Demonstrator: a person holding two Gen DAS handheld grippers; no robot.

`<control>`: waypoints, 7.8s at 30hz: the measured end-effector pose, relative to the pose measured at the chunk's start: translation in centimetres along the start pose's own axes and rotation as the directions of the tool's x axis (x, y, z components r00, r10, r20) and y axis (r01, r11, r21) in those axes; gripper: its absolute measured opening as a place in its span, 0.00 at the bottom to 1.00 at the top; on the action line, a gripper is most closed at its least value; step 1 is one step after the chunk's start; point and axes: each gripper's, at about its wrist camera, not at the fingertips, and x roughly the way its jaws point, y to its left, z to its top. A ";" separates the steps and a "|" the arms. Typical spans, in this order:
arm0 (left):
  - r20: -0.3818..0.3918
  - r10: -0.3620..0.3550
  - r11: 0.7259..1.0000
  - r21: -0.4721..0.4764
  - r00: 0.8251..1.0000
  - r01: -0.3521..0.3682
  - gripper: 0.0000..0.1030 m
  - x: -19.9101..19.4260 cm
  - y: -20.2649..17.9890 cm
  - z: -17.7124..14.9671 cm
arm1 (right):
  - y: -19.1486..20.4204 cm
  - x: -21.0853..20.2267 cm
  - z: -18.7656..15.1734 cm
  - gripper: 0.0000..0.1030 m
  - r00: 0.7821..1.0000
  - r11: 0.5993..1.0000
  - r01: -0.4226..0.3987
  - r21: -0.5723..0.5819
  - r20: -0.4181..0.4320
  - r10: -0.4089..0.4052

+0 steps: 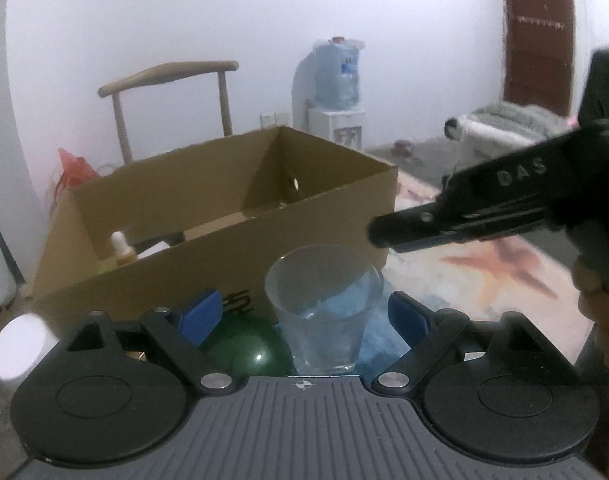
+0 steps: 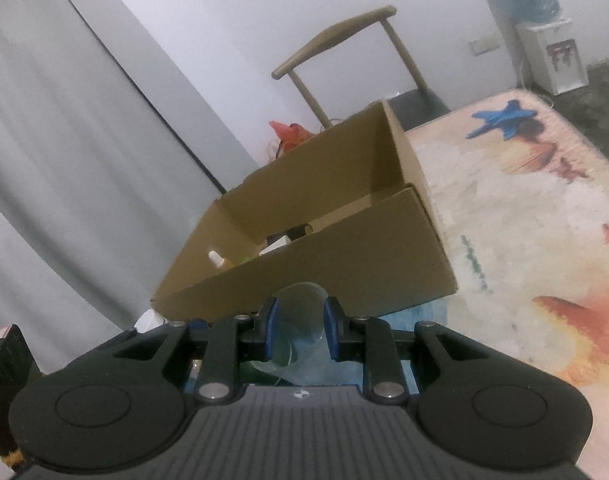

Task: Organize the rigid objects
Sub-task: 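Close the right gripper on the rim of the clear glass cup, then lift the clear glass cup off the table with the right gripper, then carry the glass cup into the box and open the right gripper, then raise the open right gripper out of the box, then move the right gripper down to the dark green round jar, then close the right gripper around the dark green round jar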

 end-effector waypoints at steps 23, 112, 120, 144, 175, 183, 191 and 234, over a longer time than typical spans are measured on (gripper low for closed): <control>-0.055 -0.006 1.000 0.018 0.998 0.007 0.82 2.1 -1.9 -0.1 | -1.2 1.8 -0.8 0.23 1.000 1.000 0.002 0.006 -0.025 -0.001; -0.093 0.141 0.986 0.097 0.986 -0.132 0.68 4.9 3.6 12.7 | 6.8 6.5 14.7 0.23 0.998 0.949 -0.036 -0.314 -0.065 0.017; -0.345 0.101 0.991 -0.046 0.933 -0.124 0.68 13.4 7.8 13.3 | 2.1 17.0 17.4 0.23 0.957 0.986 0.010 -0.169 -0.284 -0.058; -0.459 0.119 0.980 -0.087 0.880 -0.178 0.86 18.6 8.9 12.8 | 0.1 22.9 18.3 0.25 0.942 0.983 0.075 -0.170 -0.311 -0.125; -0.032 0.117 0.985 -0.125 0.993 -0.120 1.00 -9.1 6.7 3.6 | 1.4 -4.4 7.1 0.50 0.973 0.971 -0.221 -0.090 0.039 0.226; -0.108 0.018 0.969 -0.243 0.994 -0.044 0.99 -5.8 5.5 -2.6 | 1.0 -1.1 1.3 0.58 0.982 0.983 -0.183 -0.031 -0.061 0.181; -0.160 -0.002 0.971 -0.236 0.987 -0.036 0.99 -1.0 3.9 -3.8 | 1.0 6.2 -0.2 0.58 0.976 0.992 -0.119 -0.037 -0.186 0.110; -0.173 -0.173 0.985 -0.023 0.970 0.172 1.00 -0.1 -1.3 -5.2 | -0.4 3.4 -3.6 0.59 0.966 0.994 -0.110 -0.006 -0.238 0.105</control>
